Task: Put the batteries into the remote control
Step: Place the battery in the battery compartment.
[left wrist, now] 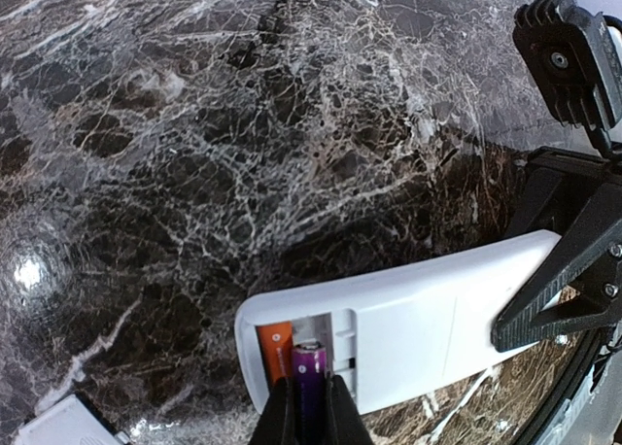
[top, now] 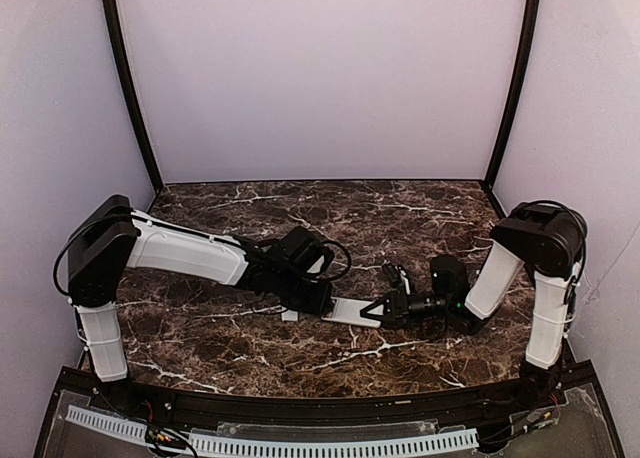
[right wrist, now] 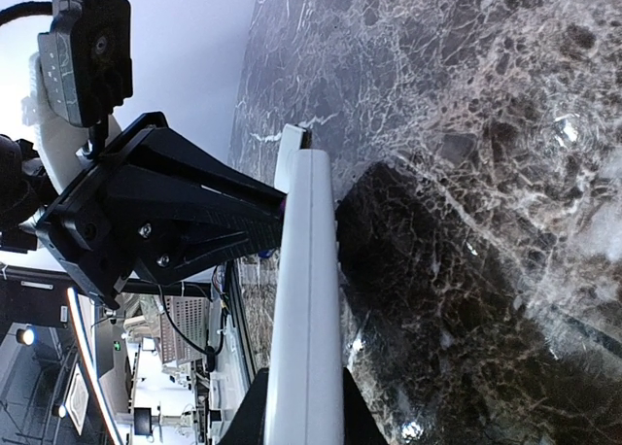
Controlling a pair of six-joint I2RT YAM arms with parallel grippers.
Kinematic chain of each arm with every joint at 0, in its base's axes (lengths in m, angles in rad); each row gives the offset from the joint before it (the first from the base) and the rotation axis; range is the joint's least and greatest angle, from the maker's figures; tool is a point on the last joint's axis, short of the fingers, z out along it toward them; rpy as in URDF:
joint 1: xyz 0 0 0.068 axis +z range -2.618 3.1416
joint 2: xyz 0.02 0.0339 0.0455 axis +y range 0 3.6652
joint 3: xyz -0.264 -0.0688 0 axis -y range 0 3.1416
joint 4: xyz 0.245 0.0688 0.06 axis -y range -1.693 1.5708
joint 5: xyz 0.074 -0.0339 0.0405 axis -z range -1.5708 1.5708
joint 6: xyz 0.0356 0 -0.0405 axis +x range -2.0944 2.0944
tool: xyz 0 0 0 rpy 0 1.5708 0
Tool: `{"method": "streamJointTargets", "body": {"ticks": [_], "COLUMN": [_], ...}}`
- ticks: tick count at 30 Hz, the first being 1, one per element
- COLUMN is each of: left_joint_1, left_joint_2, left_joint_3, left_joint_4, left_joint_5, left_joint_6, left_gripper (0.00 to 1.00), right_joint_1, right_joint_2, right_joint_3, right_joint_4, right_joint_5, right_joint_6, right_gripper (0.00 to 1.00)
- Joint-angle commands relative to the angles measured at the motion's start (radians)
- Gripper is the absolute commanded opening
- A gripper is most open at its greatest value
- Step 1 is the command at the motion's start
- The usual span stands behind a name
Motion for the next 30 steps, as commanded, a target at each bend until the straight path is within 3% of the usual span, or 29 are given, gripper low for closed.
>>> {"method": "streamJointTargets", "body": {"ticks": [1,7,15,22,26,30], "left_joint_1": [-0.003,-0.003,-0.004,0.006,0.012,0.016], "left_joint_2": [0.015,0.028,0.039,-0.012,-0.086,-0.183], "left_joint_3": [0.033,0.04,0.057,0.043,0.004,-0.048], "left_joint_4": [-0.039,-0.054,-0.058,-0.013,0.053,0.09], "left_joint_5": [-0.007,-0.007,-0.023,-0.018,0.001,-0.003], "left_joint_6": [0.004,-0.004,-0.008,0.032,0.123,0.276], "left_gripper": [0.05,0.08,0.28,0.31,0.42,0.65], "right_joint_1": [0.013,0.014,0.013,0.014,0.012,0.01], "right_joint_2": [0.013,0.019,0.016,0.008,0.009,0.002], "right_joint_3": [0.003,0.006,0.005,0.003,0.008,0.018], "right_joint_4": [0.037,0.034,0.024,-0.006,-0.025,-0.061], "right_joint_5": [0.011,0.012,0.011,0.006,-0.011,-0.036], "right_joint_6": [0.005,0.01,0.011,-0.001,-0.011,-0.035], "right_gripper": [0.0,0.0,0.0,0.0,0.0,0.0]}}
